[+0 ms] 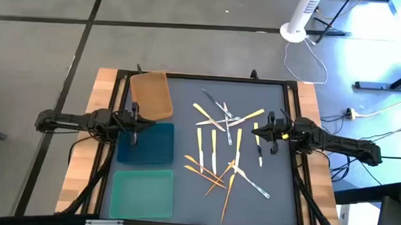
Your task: Sort silverware by color (type)
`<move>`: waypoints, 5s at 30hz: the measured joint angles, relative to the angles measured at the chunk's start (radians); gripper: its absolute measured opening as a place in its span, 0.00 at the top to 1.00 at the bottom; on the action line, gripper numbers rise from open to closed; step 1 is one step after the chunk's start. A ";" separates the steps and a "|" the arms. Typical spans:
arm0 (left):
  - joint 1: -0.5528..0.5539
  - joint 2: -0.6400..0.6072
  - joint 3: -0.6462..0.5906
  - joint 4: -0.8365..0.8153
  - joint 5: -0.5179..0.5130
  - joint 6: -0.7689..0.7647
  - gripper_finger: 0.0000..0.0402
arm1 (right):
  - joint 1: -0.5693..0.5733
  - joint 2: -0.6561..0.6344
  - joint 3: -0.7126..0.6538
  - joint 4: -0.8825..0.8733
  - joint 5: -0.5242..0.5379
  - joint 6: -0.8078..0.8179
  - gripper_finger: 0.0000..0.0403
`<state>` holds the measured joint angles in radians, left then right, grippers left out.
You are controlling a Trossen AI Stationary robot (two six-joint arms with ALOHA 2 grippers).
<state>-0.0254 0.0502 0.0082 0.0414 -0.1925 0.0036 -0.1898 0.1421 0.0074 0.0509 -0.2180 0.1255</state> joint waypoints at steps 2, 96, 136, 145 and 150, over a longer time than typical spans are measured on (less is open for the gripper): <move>0.000 0.000 0.000 0.000 0.000 0.000 1.00 | 0.000 0.000 0.000 0.000 0.000 0.000 1.00; 0.000 0.000 0.000 0.000 0.000 0.000 1.00 | 0.000 0.000 0.000 0.100 0.076 0.194 0.32; 0.000 0.000 0.000 0.001 -0.006 0.000 1.00 | 0.000 0.798 0.717 -0.644 0.340 -0.109 0.32; 0.000 0.000 0.000 0.001 -0.005 0.000 1.00 | -0.032 0.997 0.788 -0.655 0.339 -0.191 0.32; 0.000 0.000 0.000 0.001 -0.005 0.000 1.00 | -0.119 1.070 0.800 -0.659 0.332 -0.294 0.32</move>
<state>-0.0254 0.0502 0.0079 0.0422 -0.1970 0.0036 -0.3084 1.2123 0.8070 -0.6079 0.1140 -0.1689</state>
